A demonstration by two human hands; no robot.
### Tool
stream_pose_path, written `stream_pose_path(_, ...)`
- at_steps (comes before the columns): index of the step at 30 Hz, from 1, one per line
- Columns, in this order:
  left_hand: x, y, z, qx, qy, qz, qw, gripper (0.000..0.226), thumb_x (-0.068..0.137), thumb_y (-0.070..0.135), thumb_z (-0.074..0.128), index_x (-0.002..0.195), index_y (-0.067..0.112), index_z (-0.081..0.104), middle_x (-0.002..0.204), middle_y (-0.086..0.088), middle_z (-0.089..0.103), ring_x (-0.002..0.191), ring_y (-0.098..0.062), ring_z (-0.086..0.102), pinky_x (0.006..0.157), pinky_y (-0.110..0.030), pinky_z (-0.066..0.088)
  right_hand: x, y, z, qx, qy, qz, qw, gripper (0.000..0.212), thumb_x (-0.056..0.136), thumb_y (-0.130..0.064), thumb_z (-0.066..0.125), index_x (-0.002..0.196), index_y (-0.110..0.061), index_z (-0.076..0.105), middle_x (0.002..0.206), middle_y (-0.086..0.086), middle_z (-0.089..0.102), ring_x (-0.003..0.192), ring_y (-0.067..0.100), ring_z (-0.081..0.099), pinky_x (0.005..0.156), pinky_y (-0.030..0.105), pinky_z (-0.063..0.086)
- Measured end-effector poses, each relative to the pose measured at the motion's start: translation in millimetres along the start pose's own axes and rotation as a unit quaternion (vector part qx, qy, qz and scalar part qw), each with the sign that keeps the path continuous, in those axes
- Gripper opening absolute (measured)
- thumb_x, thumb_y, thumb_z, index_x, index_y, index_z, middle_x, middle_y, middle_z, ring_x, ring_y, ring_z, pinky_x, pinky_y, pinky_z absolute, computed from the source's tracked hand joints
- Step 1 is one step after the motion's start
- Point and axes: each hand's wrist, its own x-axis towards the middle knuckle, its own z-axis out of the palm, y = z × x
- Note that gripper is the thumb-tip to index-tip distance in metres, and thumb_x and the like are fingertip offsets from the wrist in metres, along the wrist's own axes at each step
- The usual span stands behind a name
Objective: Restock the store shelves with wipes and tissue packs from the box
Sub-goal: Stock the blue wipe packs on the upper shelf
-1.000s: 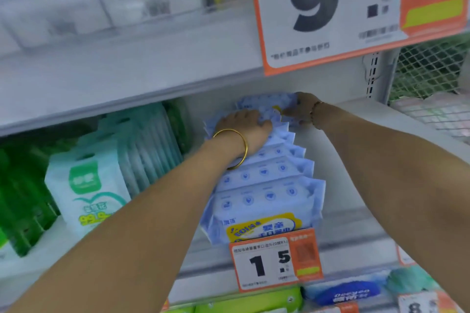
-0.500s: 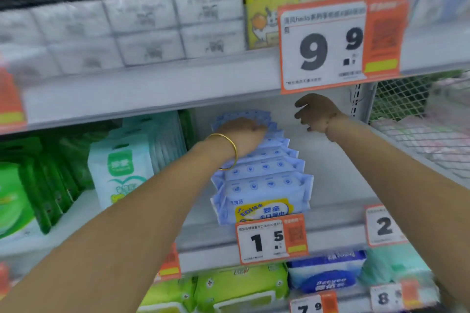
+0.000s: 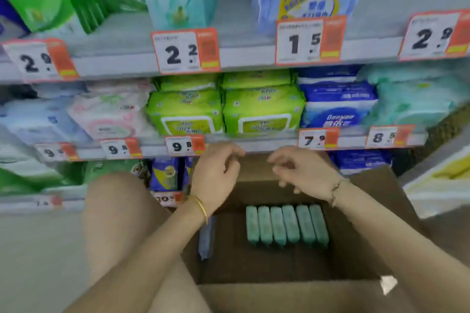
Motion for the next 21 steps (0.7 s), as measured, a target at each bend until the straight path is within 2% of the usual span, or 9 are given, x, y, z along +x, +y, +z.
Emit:
stream_pose_path(3,-11.6,-57.6,35.8,0.066,-0.155,-0.152,0.974,0.025,0.085,0.006,0.047,0.099,0.013,0.066,0.107,-0.006,0.067,0.106,-0.026,0.059,0.093,-0.034,0.047,14.5,37.9,41.3,-0.049,-0.082,0.057,0.994,0.026,0.093,-0.015,0.05,0.118,-0.012,0.056,0.103,0.002,0.059,0.081,0.017,0.065,0.051,0.015,0.048)
stream_pose_path(6,-23.6,-104.5,65.4,0.158,-0.346,-0.298,0.875,0.033,0.092,0.017,0.046,0.124,0.012,0.054,0.129,-0.014,0.055,0.117,-0.03,0.054,0.098,-0.035,0.045,16.5,66.4,65.5,-0.098,-0.136,0.093,0.981,0.03,0.094,-0.018,0.049,0.123,-0.013,0.053,0.107,0.004,0.063,0.089,0.017,0.065,0.065,0.025,0.054)
stream_pose_path(8,-37.7,-129.0,83.7,0.221,-0.428,-0.332,0.811,0.04,0.095,0.021,0.041,0.134,0.01,0.045,0.138,-0.017,0.045,0.122,-0.033,0.049,0.101,-0.039,0.044,15.9,81.2,74.2,-0.095,-0.149,0.116,0.977,0.03,0.094,-0.018,0.049,0.123,-0.013,0.053,0.108,0.006,0.063,0.089,0.019,0.066,0.069,0.03,0.056)
stream_pose_path(9,-43.3,-137.9,92.1,0.242,-0.45,-0.338,0.791,0.042,0.096,0.02,0.038,0.136,0.008,0.042,0.14,-0.018,0.043,0.124,-0.034,0.047,0.103,-0.039,0.042,17.0,86.5,75.9,-0.103,-0.153,0.124,0.975,0.031,0.094,-0.018,0.049,0.124,-0.013,0.052,0.11,0.006,0.064,0.09,0.019,0.066,0.07,0.028,0.054)
stream_pose_path(11,-54.1,-152.1,104.6,0.243,-0.452,-0.377,0.771,0.043,0.097,0.016,0.04,0.139,0.007,0.039,0.143,-0.015,0.042,0.131,-0.033,0.043,0.106,-0.037,0.036,20.5,93.7,76.6,-0.116,-0.158,0.135,0.971,0.032,0.094,-0.019,0.05,0.125,-0.014,0.051,0.115,0.006,0.062,0.092,0.017,0.061,0.071,0.023,0.047)
stream_pose_path(13,-64.4,-164.9,117.5,0.206,-0.415,-0.443,0.768,0.048,0.096,0.014,0.044,0.142,0.007,0.035,0.146,-0.015,0.038,0.135,-0.032,0.038,0.109,-0.036,0.033,25.4,99.4,76.3,-0.108,-0.152,0.139,0.973,0.032,0.094,-0.019,0.05,0.126,-0.014,0.051,0.116,0.004,0.061,0.093,0.015,0.059,0.072,0.021,0.045)
stream_pose_path(17,-79.8,-184.6,141.8,0.175,-0.283,-0.536,0.776,0.059,0.097,0.035,0.039,0.146,0.007,0.021,0.148,-0.016,0.03,0.133,-0.034,0.035,0.109,-0.04,0.03,33.5,110.2,76.1,-0.091,-0.136,0.164,0.973,0.031,0.094,-0.02,0.051,0.124,-0.017,0.052,0.114,0.003,0.061,0.098,0.016,0.061,0.08,0.024,0.049)
stream_pose_path(19,-84.3,-190.5,146.2,0.171,-0.276,-0.541,0.776,0.058,0.096,0.031,0.042,0.144,0.005,0.022,0.147,-0.017,0.027,0.133,-0.034,0.034,0.107,-0.04,0.03,35.7,113.7,77.2,-0.092,-0.14,0.178,0.97,0.031,0.094,-0.022,0.051,0.125,-0.018,0.052,0.115,0.003,0.061,0.098,0.016,0.061,0.082,0.025,0.05)
stream_pose_path(21,-85.7,-198.7,150.2,0.199,-0.311,-0.538,0.758,0.053,0.093,0.019,0.048,0.141,0.004,0.031,0.146,-0.019,0.028,0.134,-0.035,0.033,0.107,-0.04,0.032,37.8,116.7,78.9,-0.087,-0.147,0.186,0.968,0.03,0.094,-0.022,0.05,0.124,-0.018,0.052,0.116,0.003,0.06,0.098,0.017,0.061,0.082,0.027,0.052)
